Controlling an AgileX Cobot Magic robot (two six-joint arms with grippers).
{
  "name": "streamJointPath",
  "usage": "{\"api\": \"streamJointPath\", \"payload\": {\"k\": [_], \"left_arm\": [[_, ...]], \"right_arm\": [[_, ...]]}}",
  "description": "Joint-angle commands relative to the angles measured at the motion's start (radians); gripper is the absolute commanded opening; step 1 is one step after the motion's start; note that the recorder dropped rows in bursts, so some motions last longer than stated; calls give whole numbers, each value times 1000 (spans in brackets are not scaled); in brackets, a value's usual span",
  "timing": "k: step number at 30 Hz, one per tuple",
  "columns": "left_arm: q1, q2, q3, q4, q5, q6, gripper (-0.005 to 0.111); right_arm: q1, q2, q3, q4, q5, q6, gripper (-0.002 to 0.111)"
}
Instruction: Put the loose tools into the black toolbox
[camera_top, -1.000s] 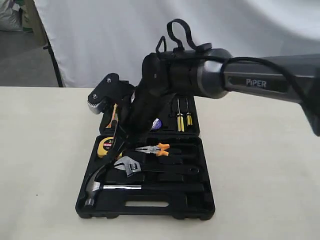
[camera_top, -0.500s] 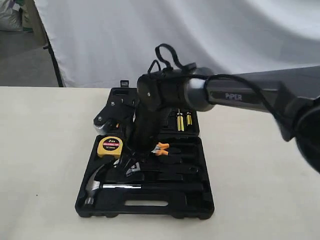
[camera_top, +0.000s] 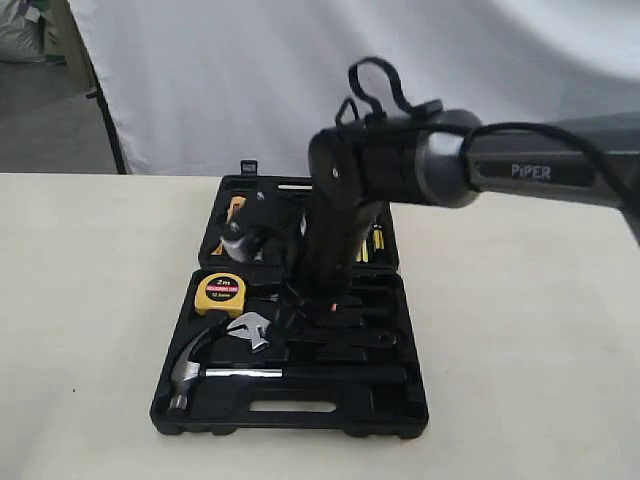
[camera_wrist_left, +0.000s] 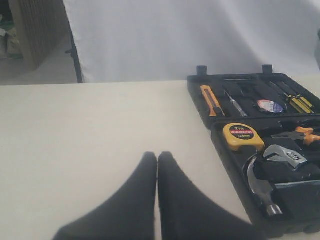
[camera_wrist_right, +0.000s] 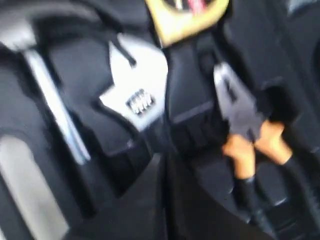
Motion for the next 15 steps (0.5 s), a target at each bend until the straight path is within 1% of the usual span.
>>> {"api": "streamJointPath", "payload": {"k": [1,7,11,15], "left_arm": [[-6,-3,3,2,0,-8,1],[-6,-3,3,2,0,-8,1],[-6,-3,3,2,0,-8,1],[-6,-3,3,2,0,-8,1]], "right_arm": [[-50,58,94,-12,-63,23,-1],[-53,65,99,-15,-52,23,-1],[-53,-12,93,-24,-55,23,-1],[-53,-132,93,-90,-60,51,-1]]}}
